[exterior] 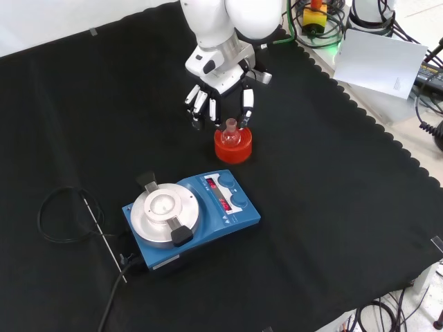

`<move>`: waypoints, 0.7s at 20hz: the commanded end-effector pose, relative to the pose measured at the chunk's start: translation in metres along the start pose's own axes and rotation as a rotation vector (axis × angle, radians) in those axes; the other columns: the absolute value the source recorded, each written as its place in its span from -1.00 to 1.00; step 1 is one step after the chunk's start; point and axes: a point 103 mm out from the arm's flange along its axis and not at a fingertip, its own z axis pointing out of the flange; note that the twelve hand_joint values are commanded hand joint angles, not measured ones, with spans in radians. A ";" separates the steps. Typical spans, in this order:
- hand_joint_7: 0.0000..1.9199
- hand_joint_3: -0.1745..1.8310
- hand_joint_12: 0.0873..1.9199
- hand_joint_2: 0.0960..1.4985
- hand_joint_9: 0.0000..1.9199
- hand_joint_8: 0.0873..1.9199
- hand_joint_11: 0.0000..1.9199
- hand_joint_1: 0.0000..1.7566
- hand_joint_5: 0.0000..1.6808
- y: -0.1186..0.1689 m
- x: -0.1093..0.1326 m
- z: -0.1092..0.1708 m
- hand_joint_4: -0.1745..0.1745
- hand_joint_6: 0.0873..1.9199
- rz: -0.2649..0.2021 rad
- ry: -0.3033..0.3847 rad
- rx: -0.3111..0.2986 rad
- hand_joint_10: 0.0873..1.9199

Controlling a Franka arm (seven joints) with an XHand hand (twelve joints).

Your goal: Pick up the round-bottom flask.

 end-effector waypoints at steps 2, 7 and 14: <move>-0.52 -0.07 0.39 -0.24 -0.28 -0.37 -0.68 0.27 0.45 0.002 0.005 -0.021 1.00 -0.21 0.010 0.017 -0.008 -0.47; -0.53 -0.03 0.39 -0.27 -0.28 -0.37 -0.68 0.28 0.46 0.011 0.015 -0.059 1.00 -0.20 0.014 0.009 -0.040 -0.47; -0.53 -0.01 0.39 -0.29 -0.29 -0.37 -0.68 0.28 0.47 0.037 0.024 -0.103 1.00 -0.20 0.014 -0.006 -0.060 -0.47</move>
